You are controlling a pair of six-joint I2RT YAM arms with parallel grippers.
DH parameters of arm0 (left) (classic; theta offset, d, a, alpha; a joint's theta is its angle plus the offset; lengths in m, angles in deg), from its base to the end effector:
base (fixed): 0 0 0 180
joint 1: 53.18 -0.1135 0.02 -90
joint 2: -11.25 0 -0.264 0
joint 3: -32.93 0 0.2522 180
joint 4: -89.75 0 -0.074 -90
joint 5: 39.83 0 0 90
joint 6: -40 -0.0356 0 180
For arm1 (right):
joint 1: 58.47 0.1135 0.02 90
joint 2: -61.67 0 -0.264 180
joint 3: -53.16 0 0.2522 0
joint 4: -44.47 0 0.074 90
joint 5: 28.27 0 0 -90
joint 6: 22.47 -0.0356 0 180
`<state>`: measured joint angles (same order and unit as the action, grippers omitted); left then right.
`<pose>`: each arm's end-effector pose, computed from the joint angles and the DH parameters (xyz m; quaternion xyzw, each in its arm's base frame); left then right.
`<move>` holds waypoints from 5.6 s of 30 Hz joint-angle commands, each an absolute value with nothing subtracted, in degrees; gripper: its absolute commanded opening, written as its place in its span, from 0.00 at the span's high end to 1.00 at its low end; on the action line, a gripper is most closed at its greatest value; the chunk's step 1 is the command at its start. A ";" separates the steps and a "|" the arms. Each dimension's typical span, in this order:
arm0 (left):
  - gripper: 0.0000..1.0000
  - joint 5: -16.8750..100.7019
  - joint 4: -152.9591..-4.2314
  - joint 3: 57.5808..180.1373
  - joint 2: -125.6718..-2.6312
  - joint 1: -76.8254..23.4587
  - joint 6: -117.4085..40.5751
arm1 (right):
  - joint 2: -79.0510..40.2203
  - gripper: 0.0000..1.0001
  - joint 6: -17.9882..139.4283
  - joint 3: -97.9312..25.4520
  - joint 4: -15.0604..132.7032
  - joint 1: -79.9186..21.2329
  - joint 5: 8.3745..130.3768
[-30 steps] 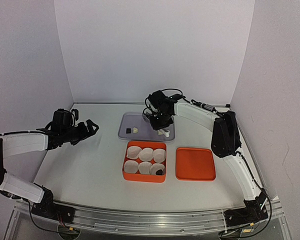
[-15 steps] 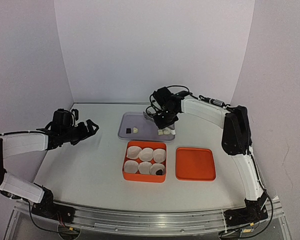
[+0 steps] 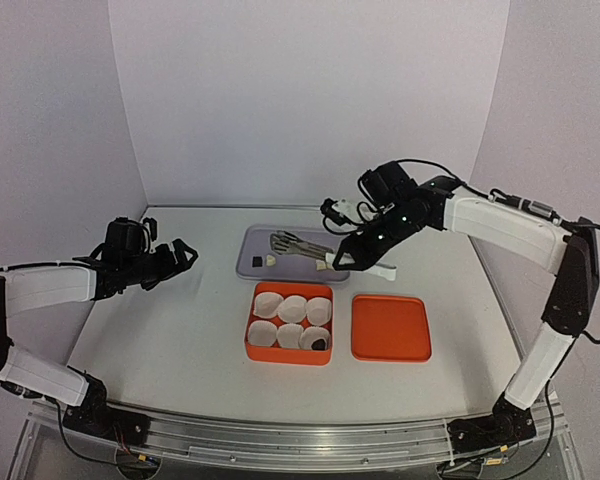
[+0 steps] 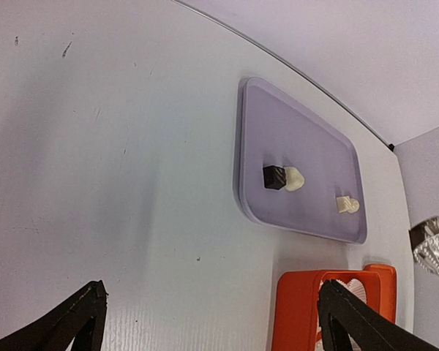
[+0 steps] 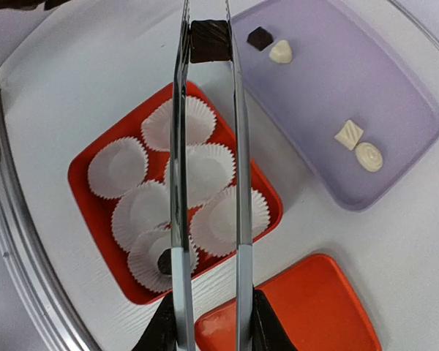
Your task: Pack the chocolate
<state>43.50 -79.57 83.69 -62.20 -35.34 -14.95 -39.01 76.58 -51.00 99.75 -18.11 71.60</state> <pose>0.2546 -0.0863 0.2091 -0.1042 0.8731 -0.2567 0.4012 0.2918 0.2560 0.3025 -0.4190 0.8435 0.1662 0.2920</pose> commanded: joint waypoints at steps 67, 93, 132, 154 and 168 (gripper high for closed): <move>0.00 45.91 -77.63 86.15 -61.37 -35.24 -16.56 | -43.90 0.78 93.98 -48.87 115.76 -14.61 77.90; 0.00 45.04 -78.28 86.53 -61.36 -35.25 -16.41 | -37.23 0.69 95.03 -50.68 115.81 -14.61 77.24; 0.00 47.46 -71.18 88.12 -60.90 -35.24 -15.31 | -78.24 0.62 111.72 -100.81 114.12 -20.49 66.91; 0.00 47.63 -71.15 86.84 -60.82 -35.25 -15.02 | -84.90 0.58 111.89 -107.40 113.52 -21.65 67.93; 0.00 47.69 -71.46 86.58 -61.15 -35.25 -14.84 | -86.56 0.59 111.34 -109.00 113.10 -21.89 70.74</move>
<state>46.95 -71.93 86.68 -61.89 -35.34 -15.39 -85.54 111.11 -106.23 114.54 -21.59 68.34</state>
